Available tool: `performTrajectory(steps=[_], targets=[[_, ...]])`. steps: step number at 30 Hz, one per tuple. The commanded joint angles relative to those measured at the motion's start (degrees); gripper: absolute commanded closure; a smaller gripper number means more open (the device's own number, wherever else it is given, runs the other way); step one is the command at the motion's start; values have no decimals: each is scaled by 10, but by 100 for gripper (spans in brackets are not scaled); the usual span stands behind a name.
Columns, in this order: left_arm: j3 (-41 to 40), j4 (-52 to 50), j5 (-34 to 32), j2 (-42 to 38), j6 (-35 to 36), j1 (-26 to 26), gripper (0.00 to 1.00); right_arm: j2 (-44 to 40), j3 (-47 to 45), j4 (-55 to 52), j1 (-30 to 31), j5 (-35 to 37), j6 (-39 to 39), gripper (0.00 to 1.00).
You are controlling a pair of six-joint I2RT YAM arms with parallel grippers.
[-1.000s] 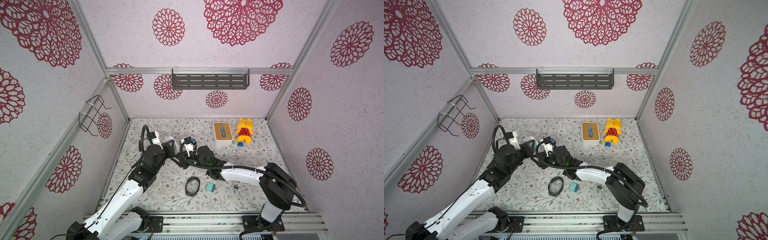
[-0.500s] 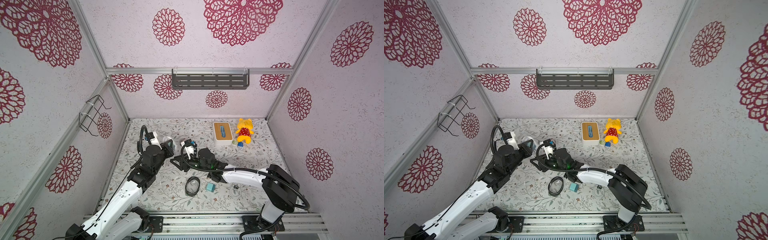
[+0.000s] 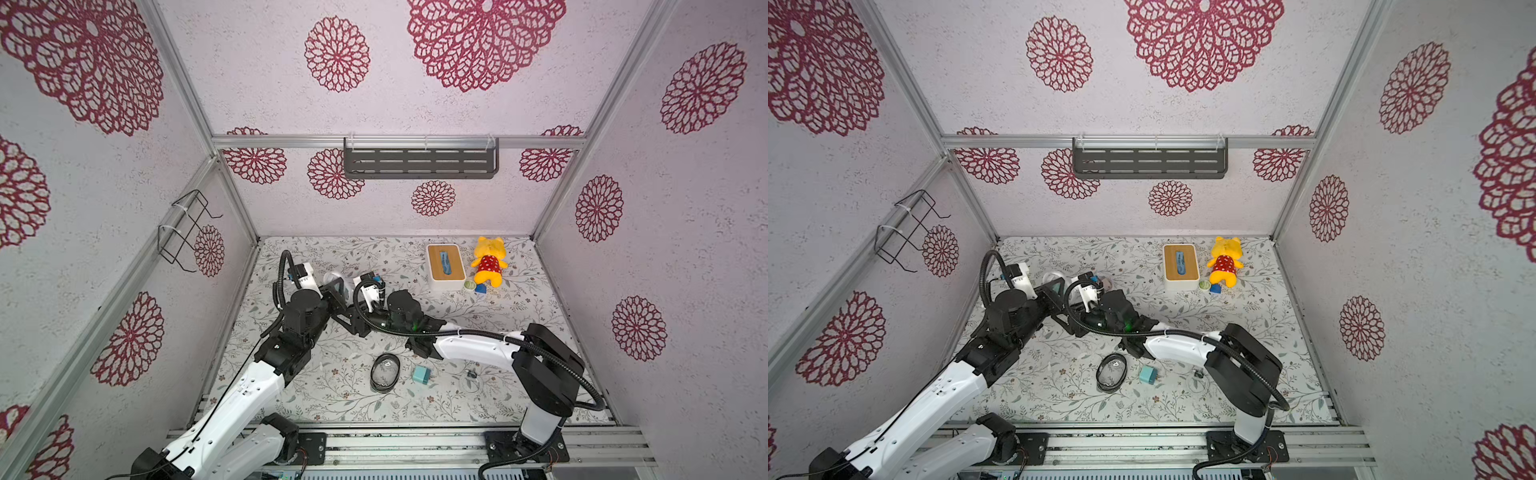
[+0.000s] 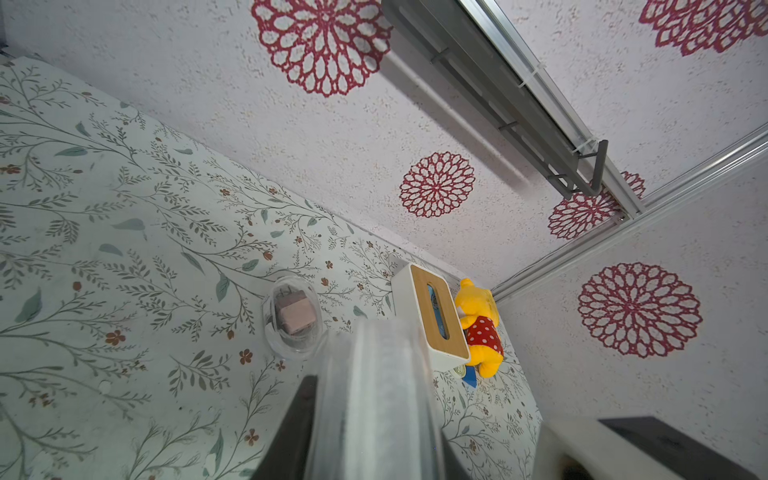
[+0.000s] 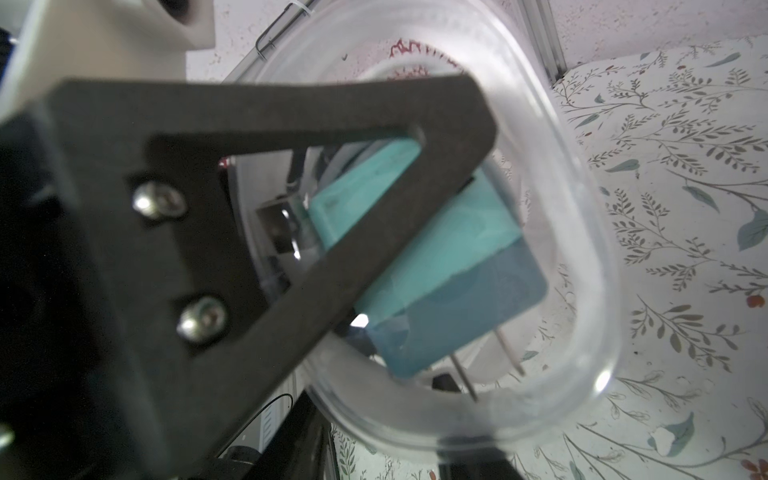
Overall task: Pack away charging kits
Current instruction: Zip the zipper on the storage bag.
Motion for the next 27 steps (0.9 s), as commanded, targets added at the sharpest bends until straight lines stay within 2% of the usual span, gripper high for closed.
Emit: performTrajectory(steps=[1,3,8,10,19,27], targets=[[-7,13,14,-8,2,-3,100,1,27,21,1,0,8,60],[-8,13,13,-8,2,-4,100,2,30,19,1,0,8,68],[-8,13,10,-9,5,-2,100,-7,25,6,1,8,1,95],[-10,15,10,-10,2,-1,100,-14,15,3,1,13,-4,100],[-24,33,41,-17,-16,16,100,-60,-58,-18,0,54,-34,100],[-43,65,87,-18,-39,41,100,-67,-98,-34,-9,68,-44,100]])
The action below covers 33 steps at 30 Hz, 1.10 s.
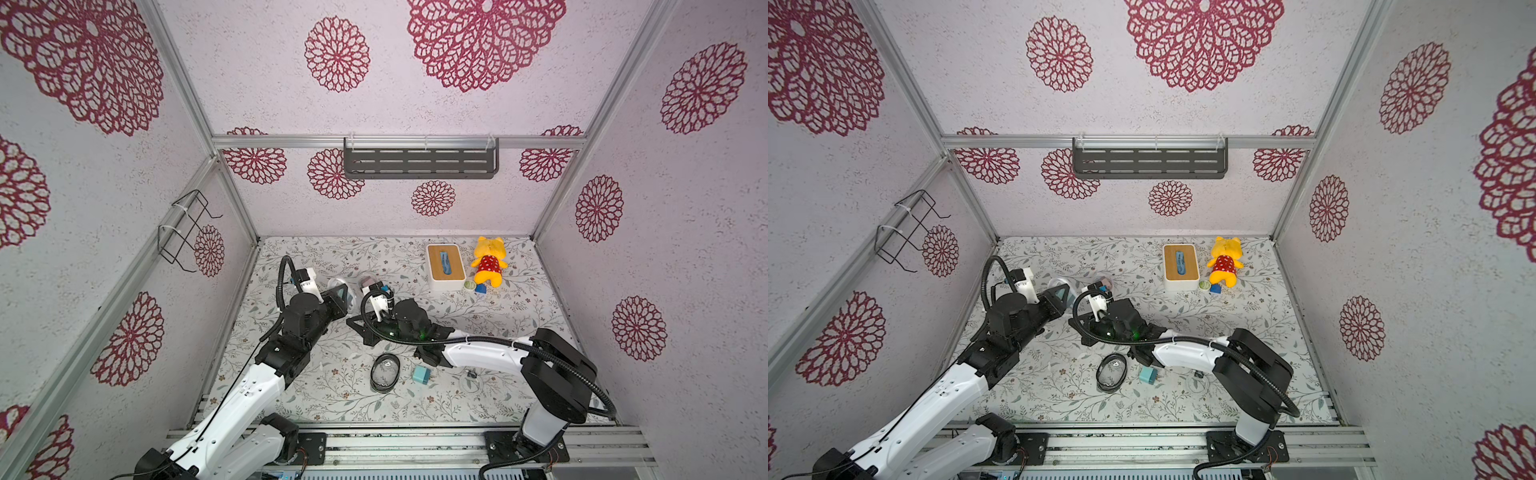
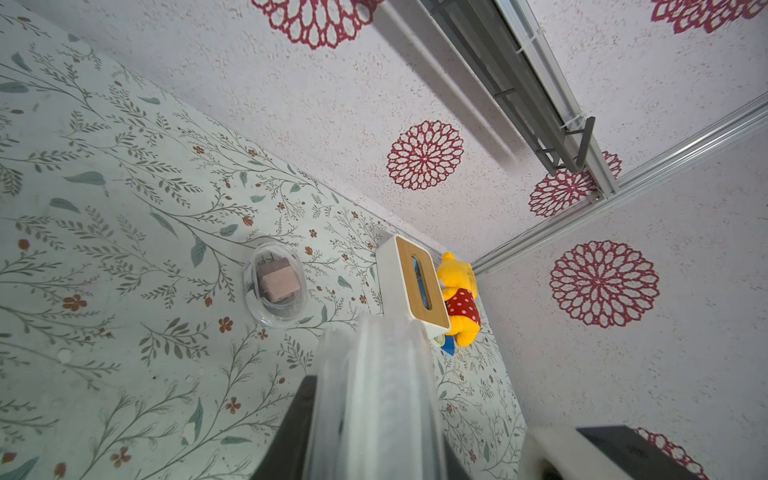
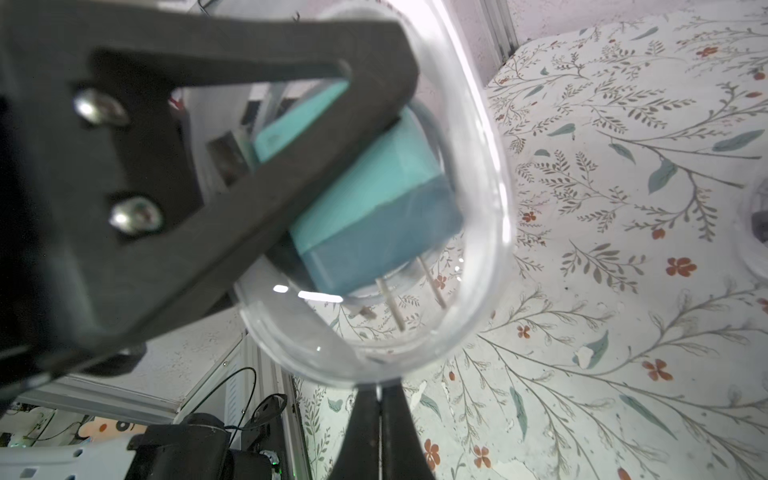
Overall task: Pack away charging kits
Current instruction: Zip the zipper on the storage bag.
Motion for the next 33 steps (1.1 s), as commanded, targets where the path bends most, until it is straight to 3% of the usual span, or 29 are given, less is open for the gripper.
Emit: performTrajectory(steps=[1,12,22,33], targets=[[-7,47,12,-15,-14,18,100,-22,-16,-13,-9,22,-14,100],[-22,99,86,-11,-33,35,100,-34,-49,-38,-50,46,-22,100],[-45,213,189,19,-66,48,100,-100,-65,-107,-55,141,-84,100],[-45,359,314,107,-140,49,100,-223,-74,-175,37,219,-174,100]])
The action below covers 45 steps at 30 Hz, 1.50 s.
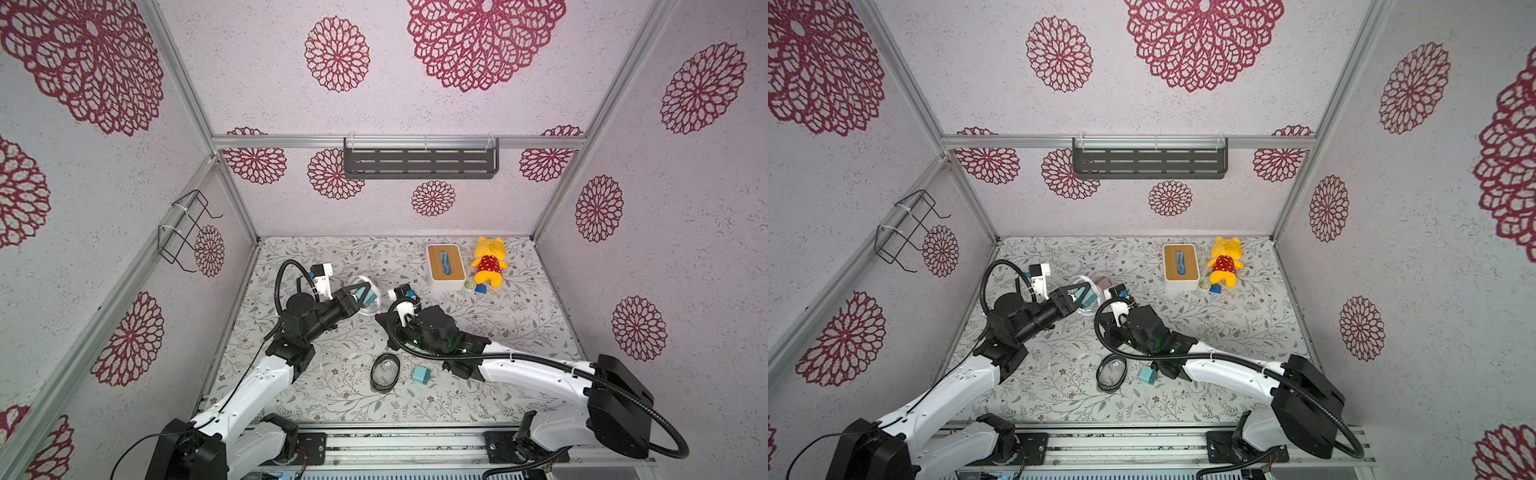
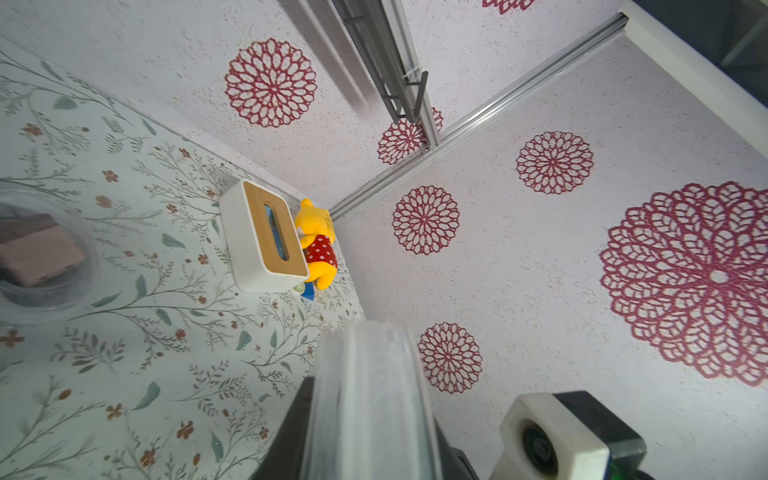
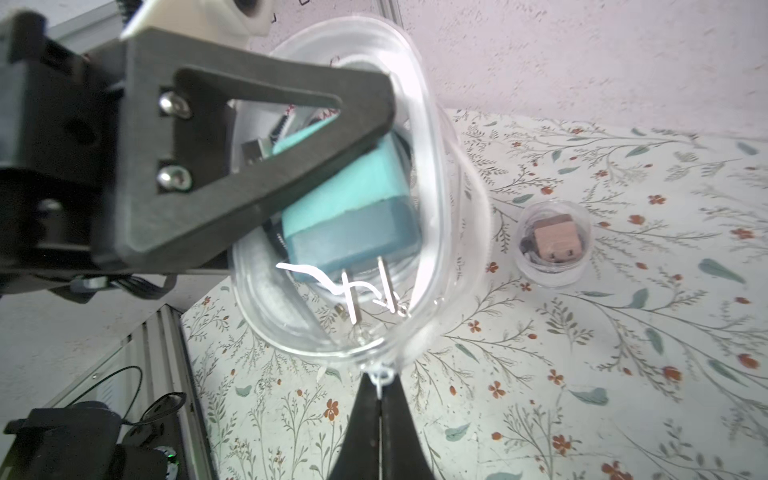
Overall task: Pack away charging kits
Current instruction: Zip the zipper on the storage bag.
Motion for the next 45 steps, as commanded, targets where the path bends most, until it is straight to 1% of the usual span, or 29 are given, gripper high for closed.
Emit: performTrajectory(steps=[1,4,5,8,10,12,17,19,24,26,27,30,33,38,42,45], targets=[[1,91,27,29,-29,17,100,-42,-1,-28,21,46,-47,100],[0,110,34,47,-40,17,100,-59,-5,-20,38,45,-69,100],[-1,111,32,49,-41,17,98,-62,-2,-20,42,46,-76,100],[-5,112,31,43,-43,16,87,-61,9,-20,51,46,-88,100],[-7,109,31,34,-43,16,74,-53,24,-20,52,35,-91,100],[-6,109,33,32,-44,16,68,-42,43,-24,57,28,-93,100],[-3,127,47,48,-54,16,63,-18,74,-26,65,30,-103,100],[-3,144,56,56,-63,16,60,-12,79,-23,65,32,-107,100],[-3,150,61,59,-67,16,57,16,107,-33,66,39,-115,100],[-2,150,62,60,-68,16,59,26,119,-37,65,41,-119,100],[-2,149,61,61,-68,16,64,30,125,-39,65,43,-120,100],[-1,146,55,61,-68,16,84,38,136,-47,65,48,-122,100],[4,143,60,64,-65,17,100,39,134,-48,65,50,-119,100],[4,134,55,64,-64,23,100,30,110,-45,65,56,-114,100],[1,131,62,52,-69,44,100,15,75,-48,65,88,-112,100],[0,125,62,43,-68,50,100,6,48,-41,63,102,-110,100]])
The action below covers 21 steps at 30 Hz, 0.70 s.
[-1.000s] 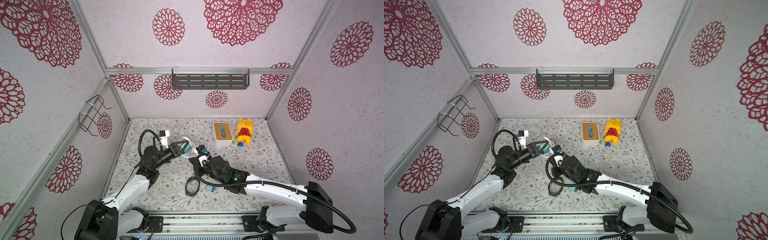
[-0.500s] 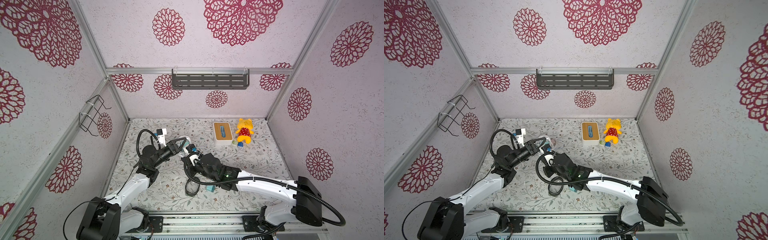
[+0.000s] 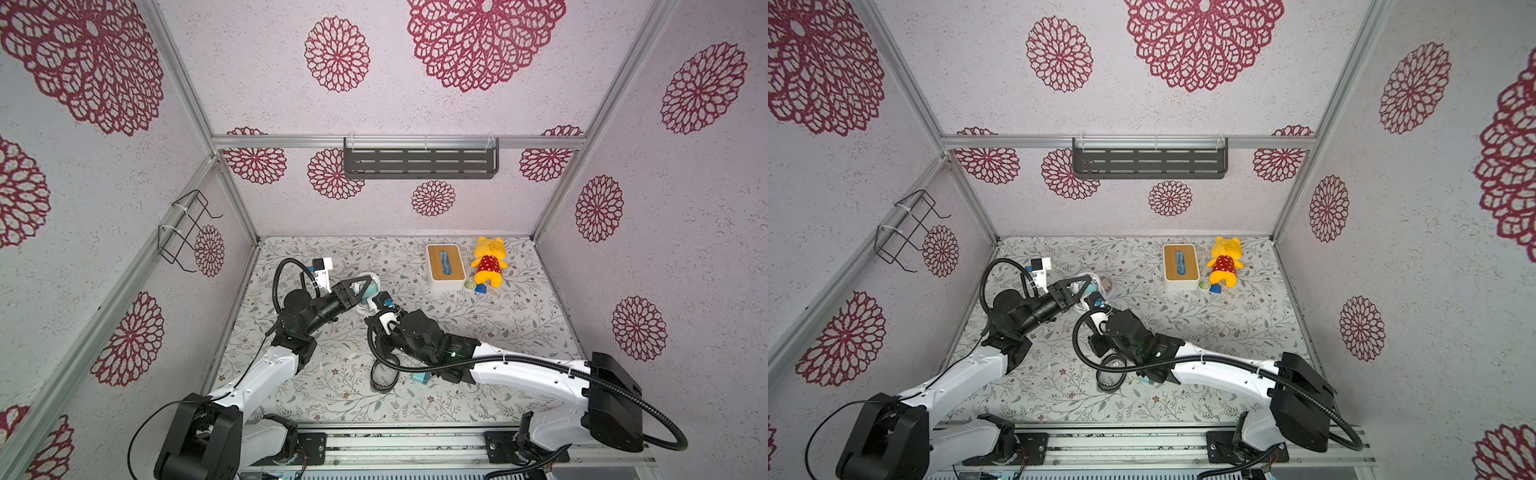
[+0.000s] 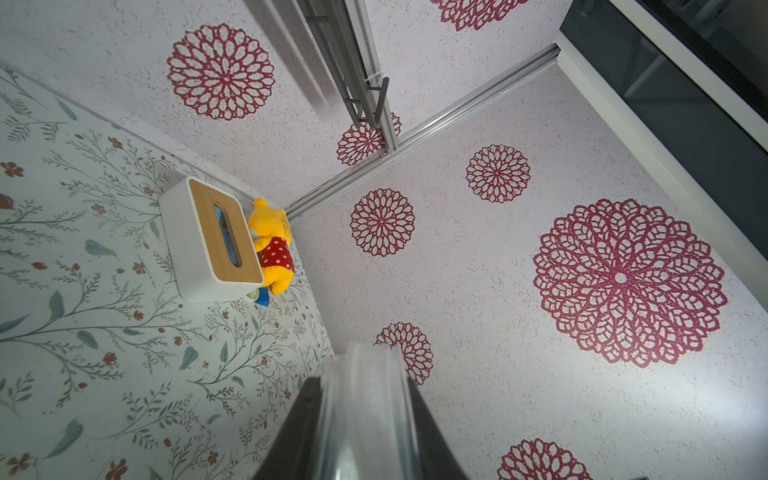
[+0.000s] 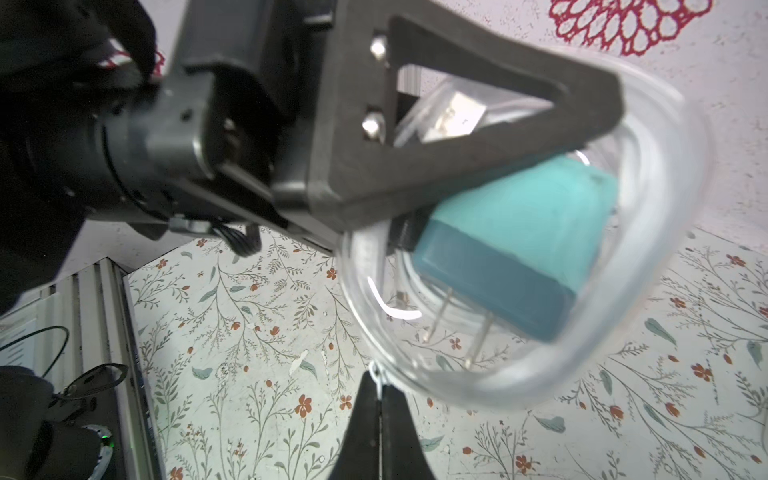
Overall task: Pack away charging kits
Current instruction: Zip the zipper on the storage bag.
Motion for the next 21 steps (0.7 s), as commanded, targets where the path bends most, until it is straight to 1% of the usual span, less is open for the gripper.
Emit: performTrajectory(steps=[1,3,7,14,17,19,21], targets=[[1,1,-8,-19,4,15,100,-33,-22,12,2,25,-3,100],[2,-10,-12,-23,10,17,100,-40,-32,11,-2,29,-1,100],[4,-1,-2,-18,8,18,100,-52,-45,10,-18,31,6,100],[8,20,18,-1,-1,18,100,-61,-38,-3,-30,38,-2,100],[5,55,28,8,-22,18,100,-65,-22,-17,-29,26,-18,100],[1,102,39,11,-53,18,100,-71,-12,-25,-29,15,-26,100],[1,90,36,-1,-66,17,100,-80,-6,-28,-29,4,-32,100]])
